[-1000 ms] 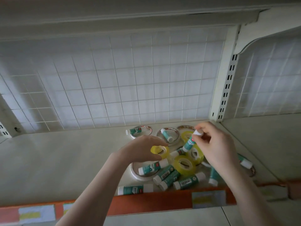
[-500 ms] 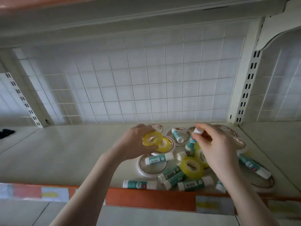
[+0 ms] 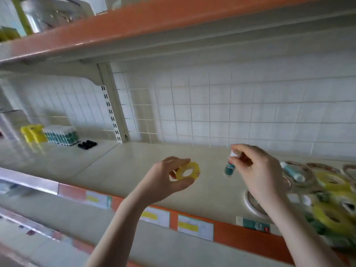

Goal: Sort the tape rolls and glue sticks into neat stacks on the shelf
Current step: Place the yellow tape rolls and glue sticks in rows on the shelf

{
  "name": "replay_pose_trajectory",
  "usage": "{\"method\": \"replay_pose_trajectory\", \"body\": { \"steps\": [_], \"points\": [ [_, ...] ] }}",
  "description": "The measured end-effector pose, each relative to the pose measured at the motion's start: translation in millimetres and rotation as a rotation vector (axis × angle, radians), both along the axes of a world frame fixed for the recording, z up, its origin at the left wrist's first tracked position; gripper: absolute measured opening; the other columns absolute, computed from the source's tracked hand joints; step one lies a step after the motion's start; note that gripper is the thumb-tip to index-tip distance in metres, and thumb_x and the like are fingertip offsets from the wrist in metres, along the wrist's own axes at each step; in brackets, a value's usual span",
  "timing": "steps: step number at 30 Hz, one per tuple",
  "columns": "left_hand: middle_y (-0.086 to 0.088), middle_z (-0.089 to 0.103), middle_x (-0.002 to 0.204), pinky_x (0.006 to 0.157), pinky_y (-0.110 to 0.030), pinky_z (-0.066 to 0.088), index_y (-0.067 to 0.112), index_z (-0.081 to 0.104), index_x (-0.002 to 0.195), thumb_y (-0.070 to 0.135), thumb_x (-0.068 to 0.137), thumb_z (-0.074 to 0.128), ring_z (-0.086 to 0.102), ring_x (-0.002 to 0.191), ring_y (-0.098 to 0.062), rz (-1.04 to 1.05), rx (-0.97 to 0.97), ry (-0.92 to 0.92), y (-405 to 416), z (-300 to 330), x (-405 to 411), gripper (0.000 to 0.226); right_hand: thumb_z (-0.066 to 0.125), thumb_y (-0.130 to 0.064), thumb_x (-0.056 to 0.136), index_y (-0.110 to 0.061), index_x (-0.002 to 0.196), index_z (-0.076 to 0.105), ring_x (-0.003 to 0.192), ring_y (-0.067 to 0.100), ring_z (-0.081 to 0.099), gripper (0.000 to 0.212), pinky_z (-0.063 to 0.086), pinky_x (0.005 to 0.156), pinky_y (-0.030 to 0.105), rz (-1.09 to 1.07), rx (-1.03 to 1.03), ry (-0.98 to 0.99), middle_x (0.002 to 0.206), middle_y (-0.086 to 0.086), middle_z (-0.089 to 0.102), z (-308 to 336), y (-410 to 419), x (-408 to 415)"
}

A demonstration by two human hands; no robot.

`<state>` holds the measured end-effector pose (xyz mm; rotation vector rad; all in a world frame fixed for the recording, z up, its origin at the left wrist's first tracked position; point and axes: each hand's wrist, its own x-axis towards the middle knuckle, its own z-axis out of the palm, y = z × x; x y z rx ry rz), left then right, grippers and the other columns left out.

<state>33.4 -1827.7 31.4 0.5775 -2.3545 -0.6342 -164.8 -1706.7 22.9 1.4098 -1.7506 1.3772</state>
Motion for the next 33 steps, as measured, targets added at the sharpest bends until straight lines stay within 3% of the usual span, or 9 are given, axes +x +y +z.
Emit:
{"method": "replay_pose_trajectory", "body": {
  "steps": [6,10,14,17,20,26,33],
  "points": [
    [0.017,0.058,0.103,0.077,-0.024,0.050,0.029,0.062,0.119,0.061,0.059,0.059,0.060,0.081,-0.009,0.127,-0.016,0.001,-80,-4,109,0.068,0.079,0.002,0.065,-0.009,0.081,0.067,0.072,0.014,0.051,0.023,0.035,0.060,0.020,0.080,0.016,-0.044,0.073,0.001,0.064,-8,-90,95],
    [0.028,0.052,0.100,0.072,-0.010,0.044,0.032,0.060,0.121,0.063,0.059,0.060,0.056,0.078,0.001,0.255,-0.043,-0.025,-135,-4,183,0.069,0.079,-0.001,0.066,-0.008,0.087,0.070,0.079,0.013,0.052,0.024,0.034,0.061,0.016,0.124,0.028,-0.040,0.077,0.003,0.068,-10,-154,160],
    [0.019,0.053,0.103,0.075,-0.023,0.047,0.030,0.059,0.122,0.071,0.054,0.046,0.058,0.073,-0.006,0.386,-0.078,-0.034,-181,-3,250,0.080,0.080,-0.002,0.067,-0.009,0.090,0.071,0.083,0.013,0.053,0.026,0.035,0.063,0.017,0.180,0.038,-0.051,0.080,0.004,0.070,-4,-211,219],
    [0.013,0.053,0.105,0.080,-0.030,0.049,0.025,0.059,0.124,0.070,0.056,0.045,0.059,0.079,-0.015,0.446,-0.086,-0.038,-213,-4,290,0.083,0.080,-0.003,0.068,-0.009,0.090,0.071,0.070,0.012,0.059,0.024,0.036,0.063,0.017,0.222,0.056,-0.055,0.080,0.003,0.070,5,-252,254],
    [0.010,0.055,0.106,0.078,-0.029,0.048,0.022,0.059,0.125,0.066,0.059,0.050,0.054,0.075,-0.012,0.500,-0.098,-0.044,-249,-8,319,0.079,0.079,-0.002,0.068,-0.009,0.089,0.071,0.068,0.021,0.064,0.022,0.039,0.063,0.021,0.275,0.080,-0.059,0.080,0.001,0.070,14,-294,283],
    [0.005,0.059,0.108,0.076,-0.029,0.048,0.021,0.059,0.124,0.072,0.056,0.041,0.054,0.076,-0.011,0.524,-0.099,-0.069,-333,-19,361,0.087,0.075,-0.007,0.074,-0.010,0.086,0.069,0.066,0.014,0.059,0.013,0.043,0.064,0.027,0.318,0.159,-0.078,0.074,-0.009,0.062,20,-390,320],
    [0.005,0.059,0.109,0.078,-0.031,0.050,0.021,0.059,0.124,0.072,0.057,0.040,0.061,0.083,-0.017,0.500,-0.077,-0.164,-431,-23,393,0.087,0.071,-0.014,0.078,-0.012,0.088,0.068,0.072,0.019,0.060,0.010,0.044,0.068,0.029,0.234,0.301,-0.160,0.077,-0.001,0.065,29,-509,336]
  ]
}}
